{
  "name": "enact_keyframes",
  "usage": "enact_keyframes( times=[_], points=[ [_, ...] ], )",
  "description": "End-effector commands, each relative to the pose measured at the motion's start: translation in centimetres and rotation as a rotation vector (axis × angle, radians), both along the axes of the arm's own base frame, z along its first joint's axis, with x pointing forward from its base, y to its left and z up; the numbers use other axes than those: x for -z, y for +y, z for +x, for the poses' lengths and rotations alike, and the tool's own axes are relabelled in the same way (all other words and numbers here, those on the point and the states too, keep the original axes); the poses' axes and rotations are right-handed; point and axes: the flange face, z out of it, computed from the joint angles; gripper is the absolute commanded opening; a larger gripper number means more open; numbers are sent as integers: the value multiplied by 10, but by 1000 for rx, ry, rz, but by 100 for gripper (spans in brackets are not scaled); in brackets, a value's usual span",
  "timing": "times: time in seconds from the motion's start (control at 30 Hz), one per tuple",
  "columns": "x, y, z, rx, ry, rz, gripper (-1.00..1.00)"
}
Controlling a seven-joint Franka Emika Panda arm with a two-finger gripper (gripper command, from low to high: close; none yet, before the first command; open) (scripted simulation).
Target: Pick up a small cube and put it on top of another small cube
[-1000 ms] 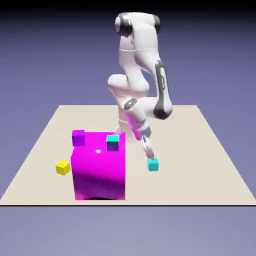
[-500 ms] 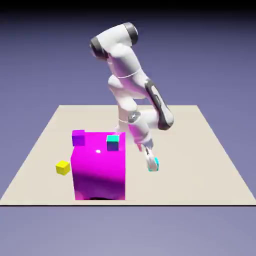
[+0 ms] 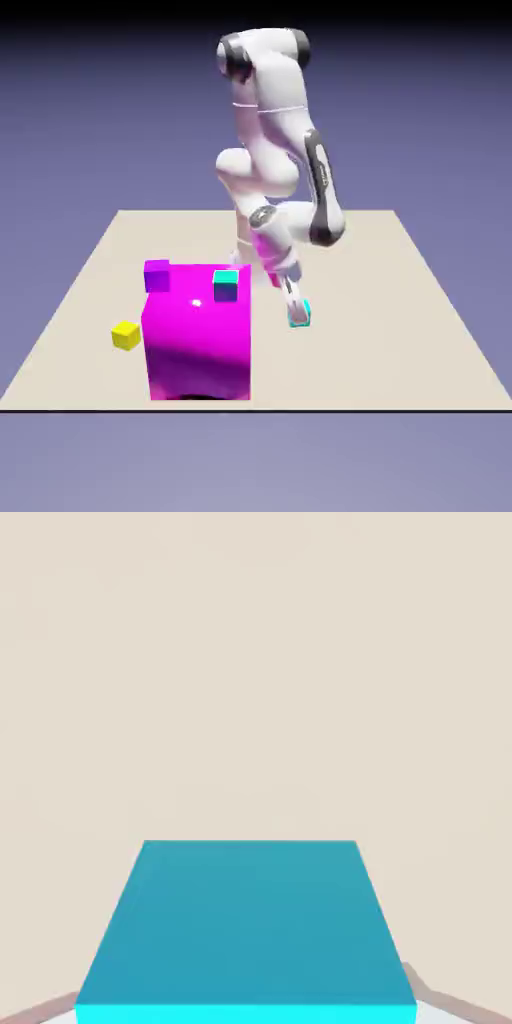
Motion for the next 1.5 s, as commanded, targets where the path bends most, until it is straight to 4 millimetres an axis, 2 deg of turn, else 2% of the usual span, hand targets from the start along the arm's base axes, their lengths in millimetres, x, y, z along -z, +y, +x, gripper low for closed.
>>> enact_keyframes(
  times=[0.0,0.03,0.23,0.37,0.53,0.7,0.83,0.97,1.1,1.27,1.3,1.37,1.47],
  points=[
    [-4,0,0,1,-5,6,-100],
    [-4,0,0,1,-5,6,-100],
    [-50,13,86,-237,-130,114,-100],
    [-85,9,139,-413,-210,126,-100],
    [-130,-15,196,-619,-291,84,-100],
    [-174,-57,243,-794,-329,-15,-100],
    [-197,-132,228,-520,-244,-48,-100],
    [-222,-202,200,-218,-170,-56,-100],
    [-248,-265,160,83,-106,-41,-100],
    [-280,-332,97,453,-37,13,-100],
    [-281,-335,89,504,-19,15,-100],
    [-277,-330,91,511,-6,5,-100],
    [-227,-319,97,511,-7,6,-100]
  ],
)
